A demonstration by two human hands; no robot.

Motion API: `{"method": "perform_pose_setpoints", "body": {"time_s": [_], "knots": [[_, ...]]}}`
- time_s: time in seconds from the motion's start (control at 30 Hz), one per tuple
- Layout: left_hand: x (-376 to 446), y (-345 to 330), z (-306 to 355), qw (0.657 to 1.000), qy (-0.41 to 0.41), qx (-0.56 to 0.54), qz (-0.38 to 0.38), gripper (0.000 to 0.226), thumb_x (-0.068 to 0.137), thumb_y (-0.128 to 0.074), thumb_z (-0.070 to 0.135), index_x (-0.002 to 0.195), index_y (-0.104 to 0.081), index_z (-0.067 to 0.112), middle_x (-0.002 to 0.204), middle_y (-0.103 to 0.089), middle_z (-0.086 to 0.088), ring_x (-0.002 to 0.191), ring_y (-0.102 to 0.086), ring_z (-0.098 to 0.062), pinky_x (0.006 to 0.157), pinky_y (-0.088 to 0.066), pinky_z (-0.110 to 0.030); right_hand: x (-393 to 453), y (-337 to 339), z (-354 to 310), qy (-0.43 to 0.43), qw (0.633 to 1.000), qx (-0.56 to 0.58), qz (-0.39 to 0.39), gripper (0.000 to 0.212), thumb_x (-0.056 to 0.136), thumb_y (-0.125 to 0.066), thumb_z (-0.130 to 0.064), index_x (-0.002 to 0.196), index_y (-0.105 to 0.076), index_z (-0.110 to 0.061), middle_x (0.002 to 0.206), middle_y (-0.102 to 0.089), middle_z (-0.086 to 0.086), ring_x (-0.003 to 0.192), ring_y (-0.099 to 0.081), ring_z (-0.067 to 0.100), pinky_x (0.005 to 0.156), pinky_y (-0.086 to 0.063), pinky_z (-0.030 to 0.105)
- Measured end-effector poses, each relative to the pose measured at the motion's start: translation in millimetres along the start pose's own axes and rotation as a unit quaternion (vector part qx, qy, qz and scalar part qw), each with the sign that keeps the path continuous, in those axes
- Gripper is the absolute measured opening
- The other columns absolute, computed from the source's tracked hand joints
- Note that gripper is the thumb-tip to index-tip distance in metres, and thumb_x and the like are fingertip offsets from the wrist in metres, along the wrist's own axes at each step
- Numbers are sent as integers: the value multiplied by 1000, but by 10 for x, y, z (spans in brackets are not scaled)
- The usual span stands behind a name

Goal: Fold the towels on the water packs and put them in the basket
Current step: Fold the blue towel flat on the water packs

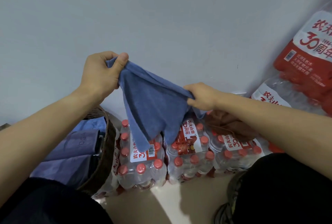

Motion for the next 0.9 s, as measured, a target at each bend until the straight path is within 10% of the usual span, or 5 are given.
{"method": "perform_pose_setpoints", "body": {"time_s": [0.17, 0.33, 0.57, 0.73, 0.9], "knots": [[39, 12, -98, 999, 35, -1, 8, 55, 100, -47, 45, 75, -59, -4, 66, -50, -7, 58, -46, -9, 53, -38, -17, 19, 41, 66, -28, 999, 39, 25, 11, 91, -62, -17, 100, -64, -10, 90, -65, 6, 86, -62, 27, 70, -41, 29], [-91, -278, -77, 975, 120, -102, -157, 58, 103, -40, 45, 96, -67, -5, 80, -76, -4, 72, -71, -14, 72, -57, -24, 2, 149, -244, -17, 939, 343, 16, 14, 97, -61, -19, 107, -59, -9, 64, -71, -5, 64, -69, 11, 60, -59, 31], [-411, -604, 36, 947, 55, -22, -316, 40, 78, -76, 32, 84, -49, 4, 60, -68, -8, 55, -68, -21, 57, -56, -27, -53, 113, -644, 16, 888, 459, -34, 12, 98, -60, -23, 96, -64, -11, 76, -73, 4, 71, -69, 13, 63, -54, 24], [-332, -560, 79, 953, 33, 27, -300, 35, 76, -81, 33, 103, -62, 22, 82, -73, -13, 77, -72, -23, 75, -60, -35, -60, 74, -638, 1, 858, 512, -44, 37, 91, -69, -25, 113, -60, 3, 90, -74, 14, 85, -71, 20, 81, -58, 35], [-254, -433, 64, 952, 33, 56, -299, 11, 92, -66, 23, 88, -73, 16, 83, -75, 0, 77, -71, -10, 71, -56, -26, -88, 86, -376, 6, 933, 357, -45, 21, 80, -74, -2, 98, -67, -9, 80, -68, 12, 56, -58, 9, 50, -45, 20]]}}
Point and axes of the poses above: each hand's wrist, its own x-axis towards the middle knuckle, its own y-axis out of the back of the hand, z = x × y, the point moved 5 cm from there along x, towards the middle knuckle
